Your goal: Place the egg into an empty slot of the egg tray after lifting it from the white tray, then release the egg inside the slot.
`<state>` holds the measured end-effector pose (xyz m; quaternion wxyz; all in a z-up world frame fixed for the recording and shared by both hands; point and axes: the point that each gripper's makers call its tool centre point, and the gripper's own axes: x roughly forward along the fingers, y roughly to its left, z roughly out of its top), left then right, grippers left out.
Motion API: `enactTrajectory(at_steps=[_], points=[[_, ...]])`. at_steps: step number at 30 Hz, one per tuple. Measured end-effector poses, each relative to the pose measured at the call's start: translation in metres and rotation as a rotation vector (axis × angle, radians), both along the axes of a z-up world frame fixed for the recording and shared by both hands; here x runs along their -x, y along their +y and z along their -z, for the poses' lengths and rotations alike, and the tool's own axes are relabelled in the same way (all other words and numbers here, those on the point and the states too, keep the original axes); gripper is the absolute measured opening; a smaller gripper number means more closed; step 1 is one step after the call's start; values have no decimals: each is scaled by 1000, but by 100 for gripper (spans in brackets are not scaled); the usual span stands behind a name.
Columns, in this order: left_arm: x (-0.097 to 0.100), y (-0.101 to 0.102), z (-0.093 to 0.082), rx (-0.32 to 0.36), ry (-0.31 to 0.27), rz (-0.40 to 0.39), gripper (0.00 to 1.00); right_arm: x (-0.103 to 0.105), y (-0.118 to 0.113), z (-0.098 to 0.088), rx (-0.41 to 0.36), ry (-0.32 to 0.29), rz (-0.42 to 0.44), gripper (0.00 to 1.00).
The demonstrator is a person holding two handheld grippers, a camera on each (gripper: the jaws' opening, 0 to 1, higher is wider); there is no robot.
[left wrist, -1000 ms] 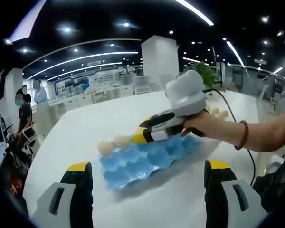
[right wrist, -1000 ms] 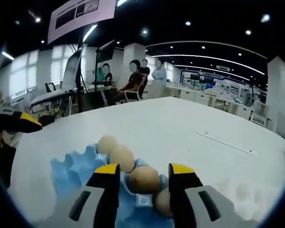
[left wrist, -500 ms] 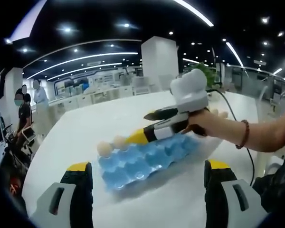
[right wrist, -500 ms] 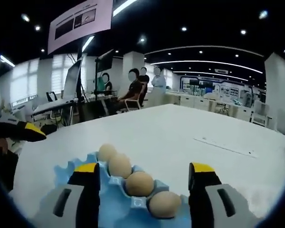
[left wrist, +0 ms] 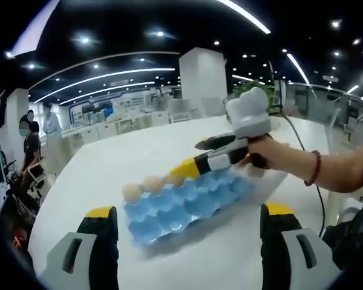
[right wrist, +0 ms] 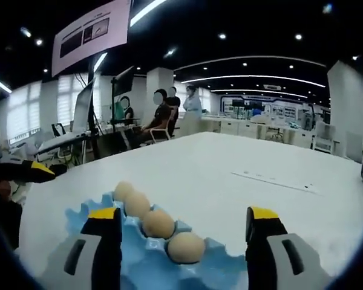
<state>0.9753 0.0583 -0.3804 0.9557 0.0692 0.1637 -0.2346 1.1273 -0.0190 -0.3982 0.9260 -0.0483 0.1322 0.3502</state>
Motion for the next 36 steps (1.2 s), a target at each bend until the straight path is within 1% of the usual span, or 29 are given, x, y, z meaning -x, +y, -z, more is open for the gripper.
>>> enactTrajectory(at_steps=[3,6,14,15,20,26,28,30,36], points=[[0,-1,-2,10,-8,0,100,-1,-14,0,19,-3,26,87],[-1,-1,-2,21,-6,-7,100,-1,-26,-2,18,-6,43,87],[-2,-1,-4,24,-12,-15,100,-3,-53,-3,25,-4,88,86],[-2,0,-4,24,-13,-17,100,-5,-60,-4,26,-5,107,86],[-3,-3,-2,21,-7,-16,100,-7,-75,-6,27,-7,134,86],[-3,-6,-1,27,-5,-14,99,-4,-95,-4,48,-5,162,86],[-3,-6,-1,28,-5,-15,99,-4,-101,-5,47,-11,172,86],[-3,-6,-1,26,-4,-16,99,-4,-109,-5,34,-3,187,86],[-3,-7,0,22,-1,-17,99,-6,-132,0,37,7,220,86]])
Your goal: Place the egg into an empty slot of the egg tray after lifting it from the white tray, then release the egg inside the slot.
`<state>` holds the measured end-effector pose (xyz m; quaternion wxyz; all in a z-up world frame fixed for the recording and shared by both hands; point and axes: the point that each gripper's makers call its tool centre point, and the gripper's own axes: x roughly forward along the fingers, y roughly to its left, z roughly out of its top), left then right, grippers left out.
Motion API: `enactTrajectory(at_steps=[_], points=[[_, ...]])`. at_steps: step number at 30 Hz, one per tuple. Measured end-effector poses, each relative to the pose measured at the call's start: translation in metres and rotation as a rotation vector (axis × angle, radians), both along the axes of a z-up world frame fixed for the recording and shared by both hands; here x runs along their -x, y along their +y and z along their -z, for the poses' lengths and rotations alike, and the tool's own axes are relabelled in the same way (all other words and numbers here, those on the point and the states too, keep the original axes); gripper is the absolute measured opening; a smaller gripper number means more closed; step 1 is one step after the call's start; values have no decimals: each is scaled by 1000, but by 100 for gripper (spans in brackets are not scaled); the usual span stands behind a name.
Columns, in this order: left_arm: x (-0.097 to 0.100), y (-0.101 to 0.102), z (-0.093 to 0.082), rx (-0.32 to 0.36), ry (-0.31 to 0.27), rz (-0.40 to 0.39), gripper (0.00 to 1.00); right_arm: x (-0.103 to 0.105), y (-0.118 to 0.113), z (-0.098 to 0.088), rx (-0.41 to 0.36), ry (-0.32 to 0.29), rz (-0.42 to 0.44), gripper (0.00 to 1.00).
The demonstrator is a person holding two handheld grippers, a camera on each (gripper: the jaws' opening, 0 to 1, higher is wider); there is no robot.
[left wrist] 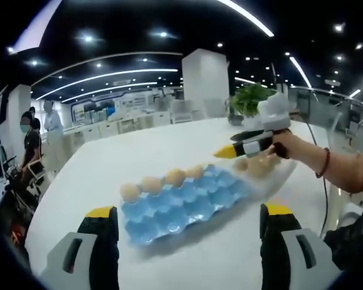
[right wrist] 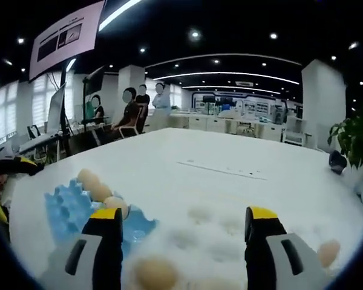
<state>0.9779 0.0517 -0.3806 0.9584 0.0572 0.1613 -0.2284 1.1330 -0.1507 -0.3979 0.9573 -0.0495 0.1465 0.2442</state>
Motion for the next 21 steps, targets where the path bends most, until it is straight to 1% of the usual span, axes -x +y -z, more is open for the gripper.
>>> enactTrajectory(at_steps=[5,15,18,21], points=[[0,0,0,-8,2,-2,99,-1,-19,4,3,15,32,85],[-1,-6,0,-10,4,7,99,-6,-63,1,-31,14,117,85],[-2,-6,1,-8,6,7,99,-4,-72,2,-11,11,136,85],[-2,-6,2,-12,9,4,99,-4,-78,2,-16,13,142,85]])
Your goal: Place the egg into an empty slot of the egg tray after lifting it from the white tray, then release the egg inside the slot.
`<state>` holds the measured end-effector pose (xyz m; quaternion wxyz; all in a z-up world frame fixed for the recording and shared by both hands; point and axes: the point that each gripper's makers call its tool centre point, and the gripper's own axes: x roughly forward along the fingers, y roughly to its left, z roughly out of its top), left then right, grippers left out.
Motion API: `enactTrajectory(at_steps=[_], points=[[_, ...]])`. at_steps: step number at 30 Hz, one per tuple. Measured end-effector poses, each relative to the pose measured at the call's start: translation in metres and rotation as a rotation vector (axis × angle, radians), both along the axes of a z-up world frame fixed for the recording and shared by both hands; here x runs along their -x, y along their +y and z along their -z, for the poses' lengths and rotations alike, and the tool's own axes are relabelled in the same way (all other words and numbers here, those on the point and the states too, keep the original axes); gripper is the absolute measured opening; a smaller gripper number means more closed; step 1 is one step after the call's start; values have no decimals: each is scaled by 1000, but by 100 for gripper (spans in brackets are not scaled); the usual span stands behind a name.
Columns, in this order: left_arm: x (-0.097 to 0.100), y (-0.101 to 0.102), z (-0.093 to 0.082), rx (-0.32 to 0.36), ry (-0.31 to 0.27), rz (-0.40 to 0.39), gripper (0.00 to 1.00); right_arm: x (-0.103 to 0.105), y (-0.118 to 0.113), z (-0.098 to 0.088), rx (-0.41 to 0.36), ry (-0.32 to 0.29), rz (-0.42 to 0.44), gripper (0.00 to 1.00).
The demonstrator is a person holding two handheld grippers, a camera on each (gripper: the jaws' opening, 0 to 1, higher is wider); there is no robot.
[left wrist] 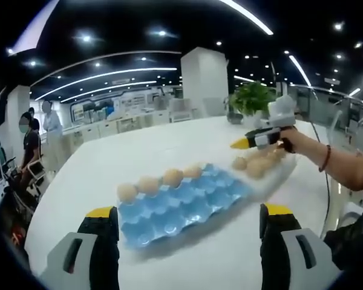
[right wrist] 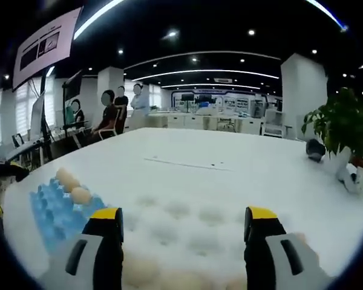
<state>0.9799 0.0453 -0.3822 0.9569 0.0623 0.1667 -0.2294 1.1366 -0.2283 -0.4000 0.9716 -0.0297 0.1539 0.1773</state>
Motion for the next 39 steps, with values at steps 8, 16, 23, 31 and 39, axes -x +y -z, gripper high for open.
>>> enactTrajectory(at_steps=[8,16,23,31,39], points=[[-1,-5,-2,2,-4,10,99,4,-18,2,16,-3,27,84],[-1,-8,-3,3,-6,18,99,4,-41,2,2,3,69,84],[-2,-8,-1,-2,-3,16,99,5,-61,4,13,6,99,84],[-2,-8,0,-5,-2,17,99,3,-91,12,-2,19,155,81],[-1,-11,0,-16,4,27,99,3,-111,17,-71,35,191,64]])
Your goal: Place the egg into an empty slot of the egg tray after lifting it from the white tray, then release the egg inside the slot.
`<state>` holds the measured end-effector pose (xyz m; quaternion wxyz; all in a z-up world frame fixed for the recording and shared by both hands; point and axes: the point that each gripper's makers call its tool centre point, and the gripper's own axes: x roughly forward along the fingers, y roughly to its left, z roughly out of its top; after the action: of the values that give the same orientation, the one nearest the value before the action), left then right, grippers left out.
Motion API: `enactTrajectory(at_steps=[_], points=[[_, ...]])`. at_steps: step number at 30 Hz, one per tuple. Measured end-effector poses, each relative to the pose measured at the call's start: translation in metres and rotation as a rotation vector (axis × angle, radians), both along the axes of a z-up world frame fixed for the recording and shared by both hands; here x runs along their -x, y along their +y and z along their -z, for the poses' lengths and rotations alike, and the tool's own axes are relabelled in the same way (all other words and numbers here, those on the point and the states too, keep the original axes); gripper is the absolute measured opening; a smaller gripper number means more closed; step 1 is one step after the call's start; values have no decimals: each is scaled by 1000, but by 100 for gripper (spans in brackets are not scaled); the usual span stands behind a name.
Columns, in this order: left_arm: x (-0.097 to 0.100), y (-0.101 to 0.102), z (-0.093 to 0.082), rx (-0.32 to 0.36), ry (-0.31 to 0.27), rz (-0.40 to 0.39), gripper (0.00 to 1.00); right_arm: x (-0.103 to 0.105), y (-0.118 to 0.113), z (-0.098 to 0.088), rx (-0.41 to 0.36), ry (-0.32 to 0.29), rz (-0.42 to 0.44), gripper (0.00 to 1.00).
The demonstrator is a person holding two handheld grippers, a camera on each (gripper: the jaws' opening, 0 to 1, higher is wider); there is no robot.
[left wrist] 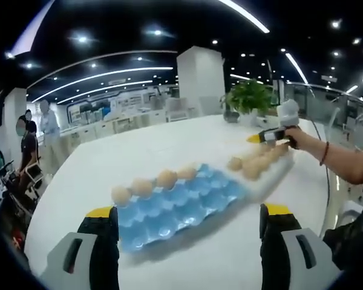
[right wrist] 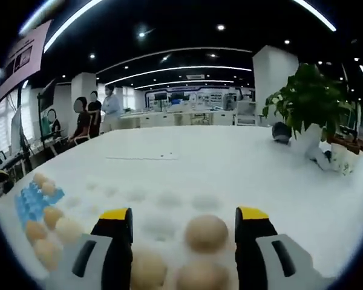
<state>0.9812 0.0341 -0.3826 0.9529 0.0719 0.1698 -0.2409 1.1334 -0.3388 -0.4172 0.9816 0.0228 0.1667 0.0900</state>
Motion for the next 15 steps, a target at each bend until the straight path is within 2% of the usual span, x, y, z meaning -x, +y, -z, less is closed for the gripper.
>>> enactTrajectory(at_steps=[2,4,5,6,8,10,11,12,15], points=[[0,0,0,-5,1,-1,99,0,-4,1,10,3,5,57],[0,0,-1,-5,-1,-1,99,0,-10,7,41,26,19,55],[1,0,-1,-4,-1,-1,99,0,-10,11,43,37,16,54],[1,0,-2,-5,-2,-1,99,-1,-10,10,11,29,27,53],[1,0,-2,-6,-2,-4,99,-1,-14,10,47,34,25,47],[1,1,-2,-7,-2,-4,99,0,-22,13,151,40,34,39],[1,1,-3,-7,-3,-4,99,0,-19,14,188,38,11,39],[1,1,-3,-8,-3,-3,99,-1,-17,13,143,39,30,39],[2,1,-4,-13,0,0,99,-2,-17,13,137,42,20,38]])
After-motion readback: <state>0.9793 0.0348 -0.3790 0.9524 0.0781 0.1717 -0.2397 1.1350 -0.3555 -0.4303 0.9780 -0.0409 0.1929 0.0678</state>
